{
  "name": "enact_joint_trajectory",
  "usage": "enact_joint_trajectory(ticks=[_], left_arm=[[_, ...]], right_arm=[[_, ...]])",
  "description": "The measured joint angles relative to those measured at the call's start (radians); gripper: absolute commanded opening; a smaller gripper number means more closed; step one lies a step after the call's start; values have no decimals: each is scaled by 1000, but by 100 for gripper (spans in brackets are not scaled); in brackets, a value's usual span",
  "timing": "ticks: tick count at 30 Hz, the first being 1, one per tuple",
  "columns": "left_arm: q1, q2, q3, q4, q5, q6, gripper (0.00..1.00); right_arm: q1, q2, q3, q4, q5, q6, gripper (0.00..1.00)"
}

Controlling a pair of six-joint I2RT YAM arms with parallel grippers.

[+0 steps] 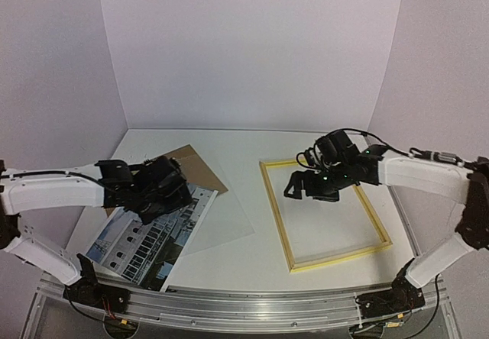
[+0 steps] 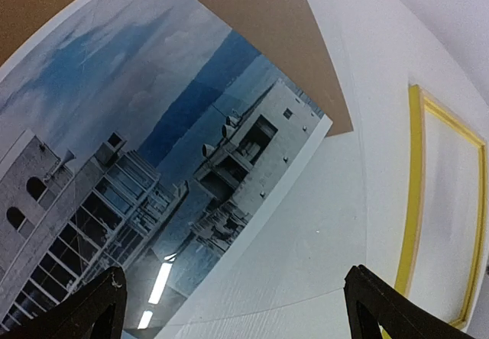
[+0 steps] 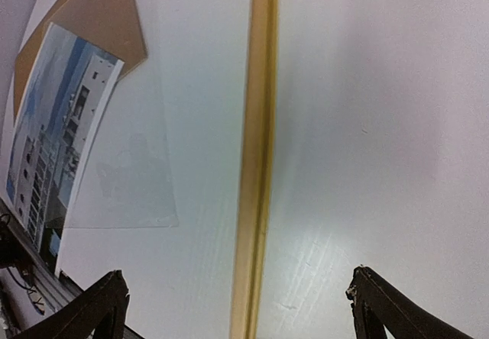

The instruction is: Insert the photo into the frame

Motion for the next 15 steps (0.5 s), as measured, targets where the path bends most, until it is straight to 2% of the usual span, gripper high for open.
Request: enact_joint_trajectory(ticks=[5, 8, 11, 15], left_arm=[[212, -364, -273, 142, 94, 111, 100], [301, -445, -312, 184, 151, 158, 100], [370, -387, -304, 241, 221, 201, 100], [468, -159, -271, 295, 314, 235, 100]], right_arm=[[-2, 372, 300, 86, -213, -35, 88], [-2, 555, 470, 112, -312, -39, 88], [-1, 699, 604, 127, -373, -40, 87], [-1, 843, 761, 122, -402, -29, 84]])
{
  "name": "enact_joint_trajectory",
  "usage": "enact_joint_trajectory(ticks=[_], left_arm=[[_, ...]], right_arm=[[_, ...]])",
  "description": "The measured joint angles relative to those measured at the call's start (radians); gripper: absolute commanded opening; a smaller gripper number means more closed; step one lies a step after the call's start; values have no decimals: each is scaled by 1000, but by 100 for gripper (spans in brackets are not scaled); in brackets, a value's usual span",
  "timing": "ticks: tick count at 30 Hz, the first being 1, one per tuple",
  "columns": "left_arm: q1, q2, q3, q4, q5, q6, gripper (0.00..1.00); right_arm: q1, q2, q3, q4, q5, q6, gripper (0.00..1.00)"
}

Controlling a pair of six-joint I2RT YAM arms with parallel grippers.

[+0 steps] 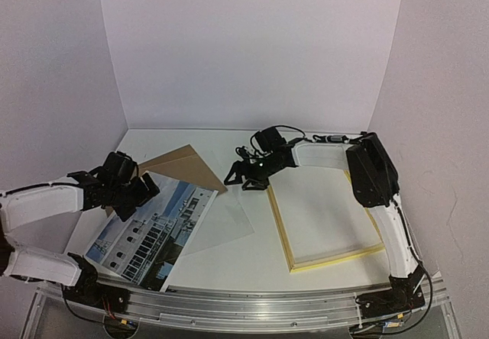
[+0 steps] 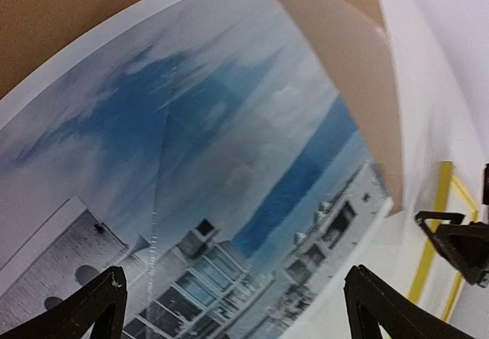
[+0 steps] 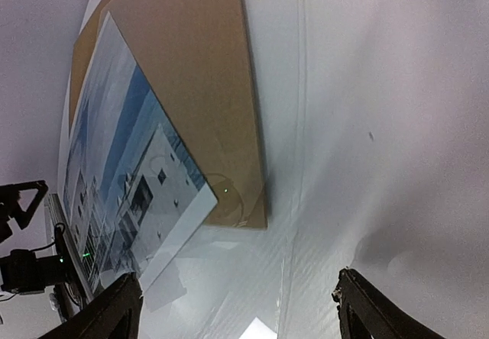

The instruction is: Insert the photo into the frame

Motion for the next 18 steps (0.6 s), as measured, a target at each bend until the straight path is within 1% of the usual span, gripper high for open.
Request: enact_joint_trajectory(ticks=[3, 5, 10, 14, 18], left_arm=[[46, 104, 1, 11, 39, 25, 100], [76, 135, 1, 36, 81, 48, 100], [130, 212, 1, 113, 154, 84, 100], [134, 281, 0, 152, 194, 101, 100], [134, 310, -2, 189, 225, 103, 100]], right_arm=[[1, 93, 102, 15, -12, 14, 84], [0, 108, 129, 18, -9, 22, 84], [1, 125, 143, 30, -17, 45, 82], [6, 145, 164, 53, -36, 92, 81], [22, 147, 163, 72, -37, 148, 80]])
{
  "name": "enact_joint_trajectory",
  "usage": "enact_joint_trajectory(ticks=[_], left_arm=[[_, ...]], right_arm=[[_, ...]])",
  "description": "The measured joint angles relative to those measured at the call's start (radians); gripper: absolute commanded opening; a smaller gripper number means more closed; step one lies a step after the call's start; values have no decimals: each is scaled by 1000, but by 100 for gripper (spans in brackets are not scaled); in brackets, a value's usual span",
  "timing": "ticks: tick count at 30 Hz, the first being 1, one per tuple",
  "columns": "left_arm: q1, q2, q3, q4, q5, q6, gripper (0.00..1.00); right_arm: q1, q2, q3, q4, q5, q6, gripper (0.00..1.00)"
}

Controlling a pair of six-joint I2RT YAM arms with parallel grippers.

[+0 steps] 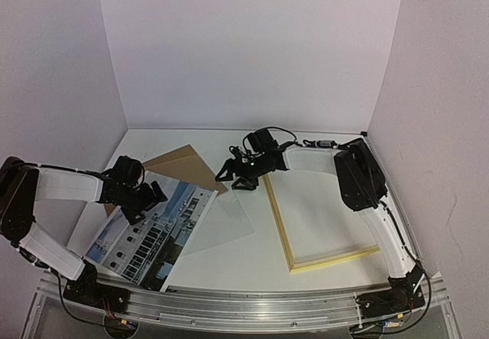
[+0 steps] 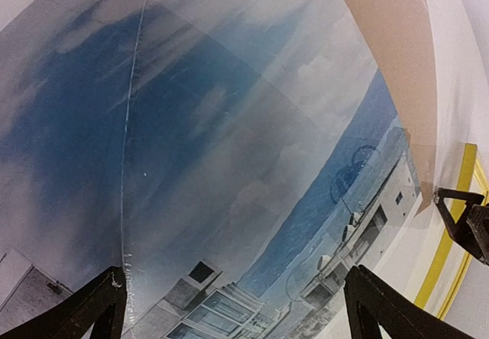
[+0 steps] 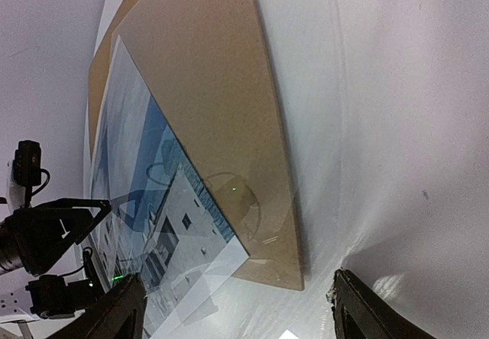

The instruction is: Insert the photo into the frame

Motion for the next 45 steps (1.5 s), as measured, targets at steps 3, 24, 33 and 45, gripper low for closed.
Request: enact_joint_trajectory(ticks=[3, 24, 33, 45], left_arm=[[2, 10, -1, 22, 12, 0, 100], [14, -8, -34, 58, -31, 0, 100], [13, 3, -32, 84, -11, 1, 100], [-4, -6, 87, -61, -2, 34, 100]], right_arm=[[11, 0, -2, 5, 7, 48, 78], [6, -106, -40, 8, -221, 213, 57], [56, -119, -62, 45, -333, 217, 24], [39, -215, -156, -49, -163, 149, 0]])
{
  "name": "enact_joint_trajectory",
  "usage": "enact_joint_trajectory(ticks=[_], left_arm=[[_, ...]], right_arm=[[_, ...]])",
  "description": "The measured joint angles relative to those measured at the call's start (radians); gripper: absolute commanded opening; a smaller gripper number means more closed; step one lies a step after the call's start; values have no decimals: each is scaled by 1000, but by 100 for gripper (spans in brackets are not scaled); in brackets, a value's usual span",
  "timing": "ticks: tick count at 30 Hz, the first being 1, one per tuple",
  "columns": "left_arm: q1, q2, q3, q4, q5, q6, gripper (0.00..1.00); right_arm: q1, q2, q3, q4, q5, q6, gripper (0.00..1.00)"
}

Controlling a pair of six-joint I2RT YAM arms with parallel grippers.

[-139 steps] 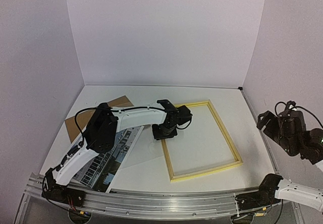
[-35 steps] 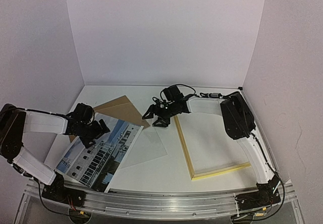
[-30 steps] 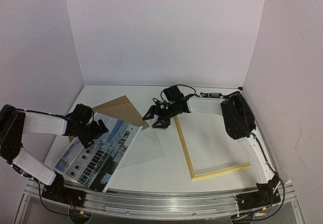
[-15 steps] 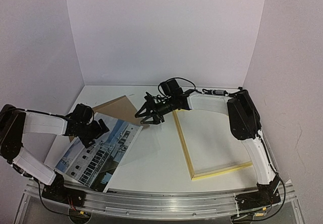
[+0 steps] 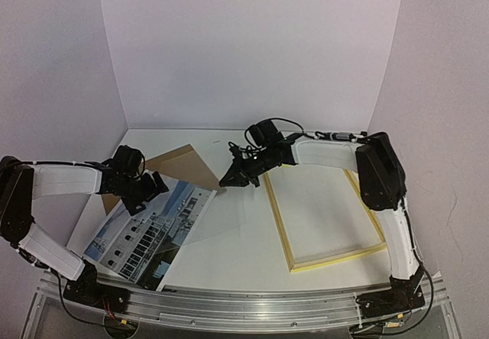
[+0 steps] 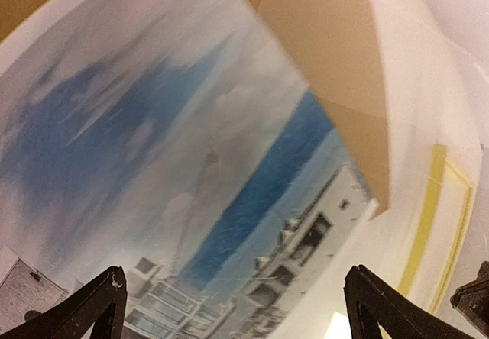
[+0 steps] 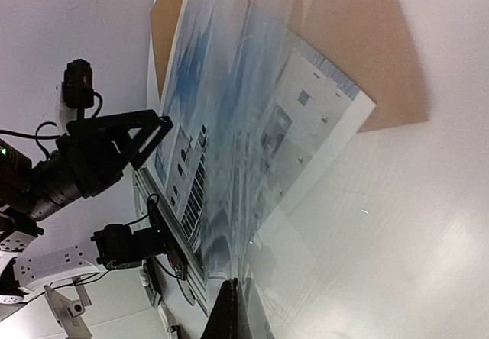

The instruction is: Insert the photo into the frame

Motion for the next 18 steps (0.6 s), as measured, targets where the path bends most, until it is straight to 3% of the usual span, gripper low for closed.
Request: enact_joint_trajectory(ticks=[5, 8, 12, 18], left_arm=[[-48, -63, 158, -59, -42, 12, 100], [-147, -32, 271, -68, -100, 9, 100], [-319, 138, 443, -76, -139, -7, 100], [-498, 523, 761, -132, -166, -24, 95]], right_arm=[[-89, -331, -173, -57, 111, -46, 0], [-207, -584, -248, -61, 176, -65, 0], [-365, -903, -323, -60, 353, -109, 0], [-356, -1222, -378, -138, 710, -230, 0]])
